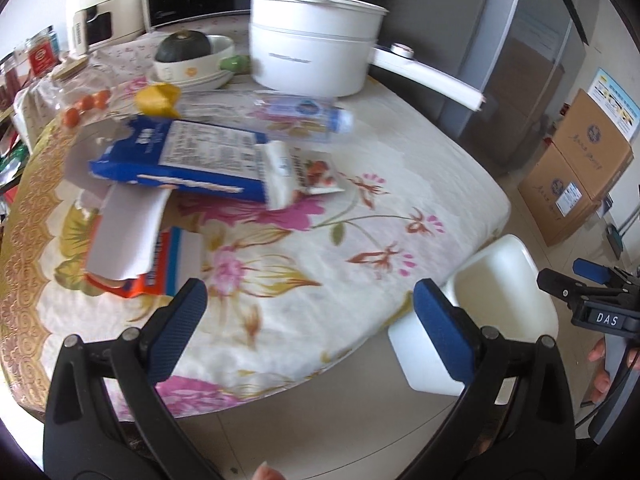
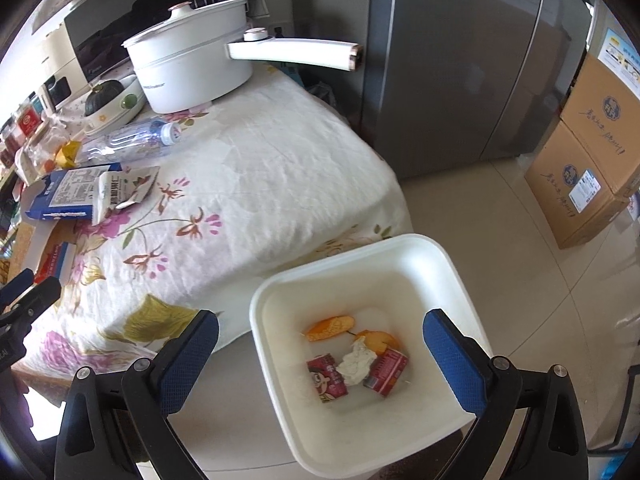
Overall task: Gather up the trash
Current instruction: 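Grasp the orange-and-white wrapper on the table with the left gripper, then grasp the blue milk carton with the right gripper while the left gripper holds the wrapper, then carry both items over the white bin while the left gripper opens to drop the wrapper, then open the right gripper to drop the blue carton into the bin, then grasp the blue-and-white box on the table with the left gripper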
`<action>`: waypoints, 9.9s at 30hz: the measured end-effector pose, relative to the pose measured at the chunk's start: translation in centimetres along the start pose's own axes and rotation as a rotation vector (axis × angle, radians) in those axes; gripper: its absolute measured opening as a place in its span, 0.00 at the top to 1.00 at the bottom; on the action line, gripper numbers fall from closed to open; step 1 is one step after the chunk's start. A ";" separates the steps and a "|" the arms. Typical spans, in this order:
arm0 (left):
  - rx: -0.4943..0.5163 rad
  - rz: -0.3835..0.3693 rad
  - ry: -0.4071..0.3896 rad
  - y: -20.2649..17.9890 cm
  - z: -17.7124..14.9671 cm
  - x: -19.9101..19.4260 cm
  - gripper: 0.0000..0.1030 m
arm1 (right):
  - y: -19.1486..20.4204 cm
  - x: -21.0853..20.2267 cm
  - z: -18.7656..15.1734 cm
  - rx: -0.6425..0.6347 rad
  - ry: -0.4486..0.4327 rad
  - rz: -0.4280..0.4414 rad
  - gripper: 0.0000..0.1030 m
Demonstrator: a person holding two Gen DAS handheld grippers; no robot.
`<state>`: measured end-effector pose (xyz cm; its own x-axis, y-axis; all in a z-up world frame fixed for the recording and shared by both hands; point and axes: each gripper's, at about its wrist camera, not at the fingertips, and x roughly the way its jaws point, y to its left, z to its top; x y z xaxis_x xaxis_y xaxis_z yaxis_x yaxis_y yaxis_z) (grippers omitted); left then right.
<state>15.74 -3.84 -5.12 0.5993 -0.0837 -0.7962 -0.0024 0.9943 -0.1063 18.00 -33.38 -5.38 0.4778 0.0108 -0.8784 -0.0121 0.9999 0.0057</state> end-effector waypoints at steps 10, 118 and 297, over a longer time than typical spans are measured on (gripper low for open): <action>-0.116 0.076 0.014 7.9 1.0 -0.2 0.01 | 4.0 1.0 0.7 -0.035 0.014 0.031 0.00; -0.234 -0.016 -0.008 23.5 -2.6 -6.0 0.93 | 27.6 8.2 0.5 -0.026 -0.203 0.278 0.28; -0.189 0.000 0.016 17.2 4.0 -1.4 0.01 | 8.5 1.3 5.7 0.012 -0.092 0.117 0.00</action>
<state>18.07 13.59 -3.47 0.5863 -0.0860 -0.8055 -0.1536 0.9645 -0.2148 23.55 -24.79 -3.72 0.5521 0.1277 -0.8239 -0.0622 0.9918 0.1120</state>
